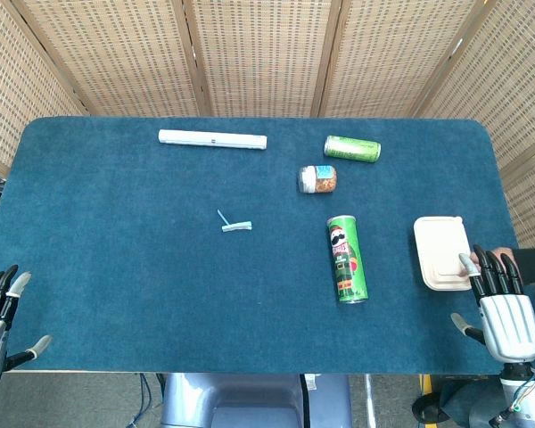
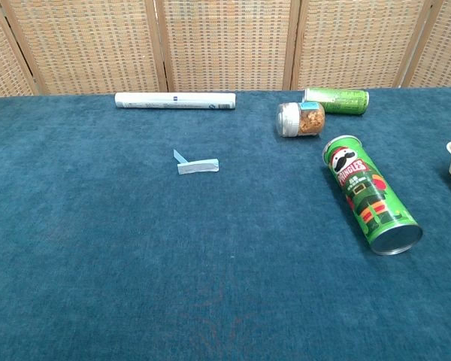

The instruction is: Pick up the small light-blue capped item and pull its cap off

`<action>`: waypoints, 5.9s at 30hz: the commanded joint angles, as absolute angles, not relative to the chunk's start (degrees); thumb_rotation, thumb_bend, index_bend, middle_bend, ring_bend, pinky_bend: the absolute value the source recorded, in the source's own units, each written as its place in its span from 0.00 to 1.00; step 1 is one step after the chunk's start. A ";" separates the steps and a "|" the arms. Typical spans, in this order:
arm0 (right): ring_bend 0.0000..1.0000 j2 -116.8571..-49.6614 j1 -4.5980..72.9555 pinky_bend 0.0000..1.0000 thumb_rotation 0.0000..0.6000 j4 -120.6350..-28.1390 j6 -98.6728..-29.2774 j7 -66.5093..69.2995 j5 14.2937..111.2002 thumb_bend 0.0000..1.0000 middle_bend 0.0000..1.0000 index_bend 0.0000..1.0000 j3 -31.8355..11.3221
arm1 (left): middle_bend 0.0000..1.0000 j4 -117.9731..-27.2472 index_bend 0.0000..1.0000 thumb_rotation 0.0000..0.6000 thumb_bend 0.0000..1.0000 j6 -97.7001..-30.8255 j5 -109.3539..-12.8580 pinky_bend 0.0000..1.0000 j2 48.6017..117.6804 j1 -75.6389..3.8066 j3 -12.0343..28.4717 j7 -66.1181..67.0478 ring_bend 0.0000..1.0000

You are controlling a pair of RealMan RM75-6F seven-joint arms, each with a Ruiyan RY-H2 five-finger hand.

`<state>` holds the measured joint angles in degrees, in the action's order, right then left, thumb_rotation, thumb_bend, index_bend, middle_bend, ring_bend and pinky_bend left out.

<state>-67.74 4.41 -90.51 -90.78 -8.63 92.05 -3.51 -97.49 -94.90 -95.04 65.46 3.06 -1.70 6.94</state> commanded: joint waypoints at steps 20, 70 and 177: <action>0.00 -70.86 26.47 0.00 1.00 -105.42 -65.84 -30.35 81.25 0.00 0.00 0.08 -17.21 | 0.00 -98.77 0.00 1.00 0.00 -89.85 -86.99 0.00 65.96 0.58 1.99 8.89 0.00; 0.00 -125.35 76.49 0.00 1.00 -25.55 -32.47 -25.13 49.97 0.38 0.00 0.45 -26.09 | 0.00 -96.43 0.00 1.00 0.01 -79.62 -68.77 0.00 66.13 -4.84 7.86 9.29 0.00; 0.00 -101.99 62.48 0.00 1.00 -78.85 -56.63 -38.63 54.62 0.67 0.10 0.63 -17.22 | 0.90 -69.93 0.68 1.00 0.43 -60.56 -81.12 0.83 95.10 -43.91 11.00 3.91 0.87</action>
